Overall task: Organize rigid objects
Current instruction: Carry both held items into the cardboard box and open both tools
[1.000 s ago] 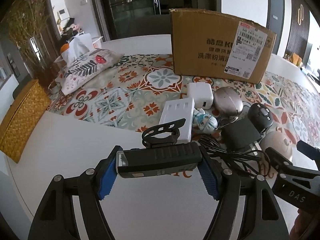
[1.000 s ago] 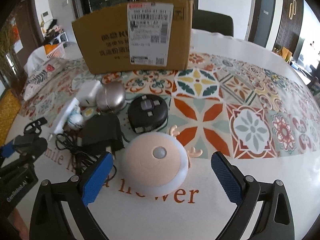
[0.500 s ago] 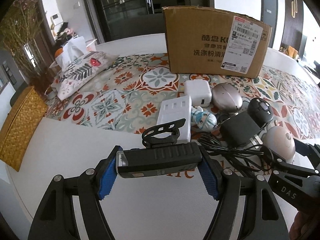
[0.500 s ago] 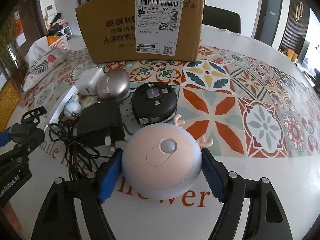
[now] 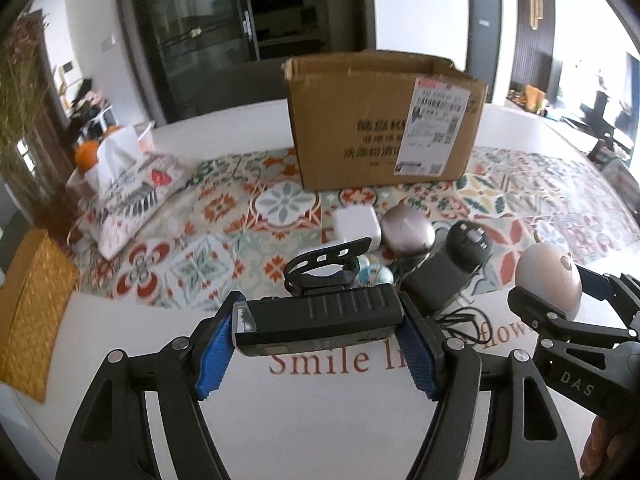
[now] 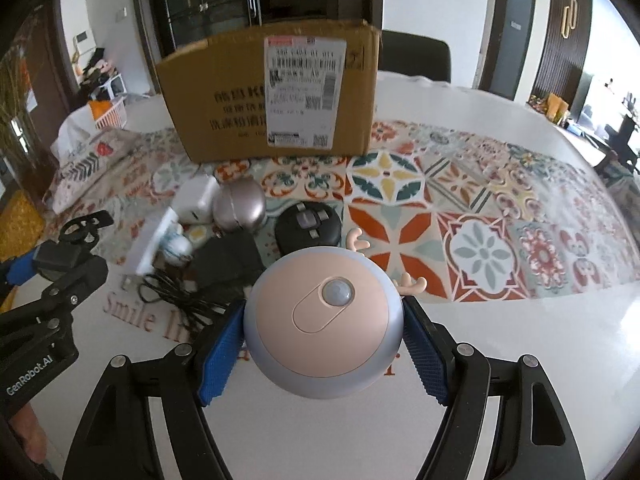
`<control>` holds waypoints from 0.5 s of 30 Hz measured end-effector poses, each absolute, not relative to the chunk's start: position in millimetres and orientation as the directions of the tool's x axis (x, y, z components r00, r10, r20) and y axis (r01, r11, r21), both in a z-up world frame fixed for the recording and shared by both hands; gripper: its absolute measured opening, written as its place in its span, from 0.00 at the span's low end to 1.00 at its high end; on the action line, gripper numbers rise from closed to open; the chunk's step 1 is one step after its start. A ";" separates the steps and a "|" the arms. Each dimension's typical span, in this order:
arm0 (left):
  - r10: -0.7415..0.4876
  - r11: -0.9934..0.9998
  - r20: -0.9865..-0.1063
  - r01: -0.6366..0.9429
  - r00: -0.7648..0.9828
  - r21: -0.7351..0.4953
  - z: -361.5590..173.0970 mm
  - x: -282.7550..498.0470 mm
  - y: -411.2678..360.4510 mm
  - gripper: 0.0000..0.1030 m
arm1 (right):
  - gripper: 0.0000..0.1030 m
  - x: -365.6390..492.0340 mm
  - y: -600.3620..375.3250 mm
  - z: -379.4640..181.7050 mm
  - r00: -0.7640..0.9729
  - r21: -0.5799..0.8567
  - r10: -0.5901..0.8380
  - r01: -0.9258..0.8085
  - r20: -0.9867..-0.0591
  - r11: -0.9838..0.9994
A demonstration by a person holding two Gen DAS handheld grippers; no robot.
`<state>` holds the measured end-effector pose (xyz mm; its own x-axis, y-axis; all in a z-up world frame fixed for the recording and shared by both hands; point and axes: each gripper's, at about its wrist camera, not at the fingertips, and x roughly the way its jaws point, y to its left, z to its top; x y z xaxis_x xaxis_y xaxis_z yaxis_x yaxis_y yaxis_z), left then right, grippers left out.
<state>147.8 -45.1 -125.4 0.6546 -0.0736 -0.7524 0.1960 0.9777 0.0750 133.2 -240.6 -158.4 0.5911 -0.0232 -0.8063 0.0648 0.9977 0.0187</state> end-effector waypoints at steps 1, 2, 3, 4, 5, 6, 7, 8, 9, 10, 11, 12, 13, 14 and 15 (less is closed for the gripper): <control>-0.086 0.974 -0.748 0.214 0.658 0.076 -120.1 148.8 -43.4 0.71 | 0.73 132.8 -237.6 -154.0 0.594 0.017 -0.028 0.070 -0.804 0.997; -0.095 0.970 -0.746 0.230 0.659 0.080 -115.3 150.4 -41.8 0.71 | 0.73 131.9 -234.7 -147.8 0.601 0.014 -0.035 0.077 -0.798 0.997; -0.110 0.965 -0.743 0.251 0.660 0.080 -110.2 152.6 -39.6 0.71 | 0.73 131.2 -231.6 -141.5 0.608 0.011 -0.043 0.085 -0.793 0.996; -0.119 0.961 -0.743 0.263 0.659 0.080 -106.8 154.6 -37.4 0.71 | 0.73 131.0 -228.2 -135.5 0.613 0.008 -0.050 0.092 -0.789 0.996; -0.128 0.958 -0.740 0.276 0.660 0.081 -101.7 156.9 -34.8 0.71 | 0.73 130.7 -225.9 -130.7 0.617 0.006 -0.057 0.100 -0.785 0.995; -0.137 0.954 -0.740 0.290 0.659 0.082 -98.2 158.8 -33.3 0.71 | 0.73 130.8 -223.5 -125.5 0.621 0.006 -0.064 0.110 -0.781 0.994; -0.153 0.948 -0.739 0.309 0.656 0.078 -94.0 161.2 -31.6 0.71 | 0.73 131.3 -220.9 -120.3 0.624 0.008 -0.067 0.117 -0.779 0.993; -0.166 0.944 -0.734 0.320 0.658 0.074 -88.9 163.2 -29.0 0.71 | 0.73 131.4 -218.1 -115.9 0.626 0.008 -0.071 0.121 -0.776 0.993; -0.177 0.940 -0.730 0.333 0.660 0.072 -83.7 165.2 -26.6 0.71 | 0.73 131.7 -215.0 -111.0 0.631 0.006 -0.077 0.129 -0.772 0.992; -0.189 0.937 -0.730 0.343 0.657 0.067 -80.2 167.1 -24.7 0.71 | 0.73 131.6 -212.4 -106.1 0.637 0.007 -0.083 0.137 -0.767 0.990; -0.196 0.935 -0.729 0.349 0.656 0.063 -76.4 169.3 -23.0 0.71 | 0.73 131.0 -210.3 -101.6 0.641 0.010 -0.086 0.145 -0.763 0.989; -0.206 0.933 -0.725 0.354 0.658 0.057 -71.9 171.5 -21.0 0.71 | 0.73 131.0 -208.5 -97.8 0.645 0.015 -0.088 0.152 -0.759 0.988; -0.214 0.932 -0.721 0.359 0.659 0.052 -69.1 172.3 -19.6 0.71 | 0.73 131.5 -206.2 -92.8 0.649 0.020 -0.091 0.162 -0.755 0.987; -0.223 0.931 -0.718 0.363 0.660 0.045 -65.4 173.9 -18.3 0.71 | 0.73 131.4 -204.7 -88.8 0.654 0.024 -0.092 0.167 -0.751 0.986; -0.230 0.931 -0.716 0.364 0.659 0.035 -62.3 175.5 -17.2 0.71 | 0.73 131.9 -203.4 -84.7 0.660 0.029 -0.093 0.171 -0.746 0.985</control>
<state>175.5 -17.2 -62.3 0.6590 -0.2302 -0.7160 0.3636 0.9309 0.0354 131.9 -203.4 -84.7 0.6600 -0.0926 -0.7455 0.1707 0.9849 0.0288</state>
